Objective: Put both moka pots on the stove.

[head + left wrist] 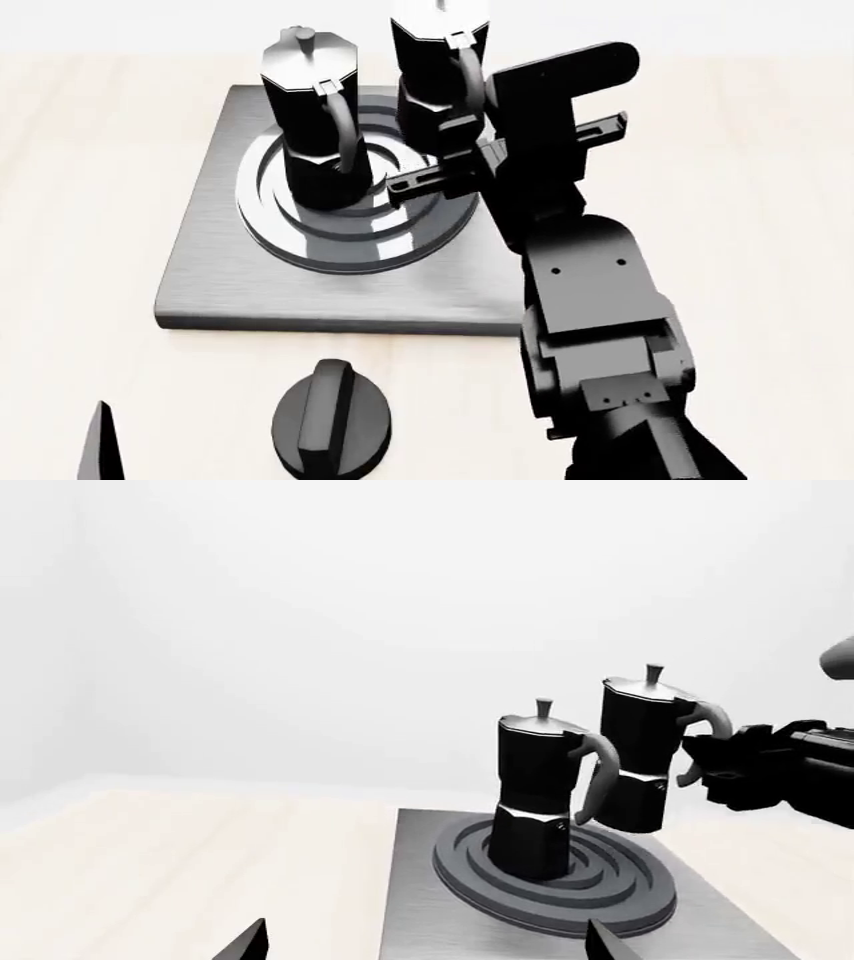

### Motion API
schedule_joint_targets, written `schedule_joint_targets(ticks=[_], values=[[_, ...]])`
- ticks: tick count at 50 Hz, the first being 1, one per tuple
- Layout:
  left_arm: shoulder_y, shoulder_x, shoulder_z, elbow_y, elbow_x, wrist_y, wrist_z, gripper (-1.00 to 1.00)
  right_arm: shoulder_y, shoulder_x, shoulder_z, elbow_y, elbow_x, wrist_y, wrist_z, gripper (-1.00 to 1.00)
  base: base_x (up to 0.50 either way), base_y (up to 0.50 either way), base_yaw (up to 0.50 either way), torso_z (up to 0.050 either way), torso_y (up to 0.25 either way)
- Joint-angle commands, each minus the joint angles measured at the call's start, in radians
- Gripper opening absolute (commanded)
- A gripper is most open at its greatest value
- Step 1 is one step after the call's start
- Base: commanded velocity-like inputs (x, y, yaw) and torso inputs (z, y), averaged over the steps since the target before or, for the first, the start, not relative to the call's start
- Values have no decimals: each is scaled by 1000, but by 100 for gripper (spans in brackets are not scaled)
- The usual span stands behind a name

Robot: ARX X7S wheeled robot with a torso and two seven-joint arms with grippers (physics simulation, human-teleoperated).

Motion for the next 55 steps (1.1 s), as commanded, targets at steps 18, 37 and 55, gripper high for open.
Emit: schedule_joint_targets(ticks=[18, 37, 55], values=[[0, -5, -1, -3, -5, 9, -4, 100, -52, -48, 338, -1, -295, 7, -51, -100, 0, 0, 0, 0, 1], [1, -11, 0, 12, -6, -1, -13, 100, -77, -49, 295, -1, -264, 5, -44, -100, 0, 0, 0, 0, 2], [-2, -12, 4, 11, -7, -2, -16, 100, -98, -48, 301, -1, -277, 0, -52, 100, 0, 0, 0, 0, 0]])
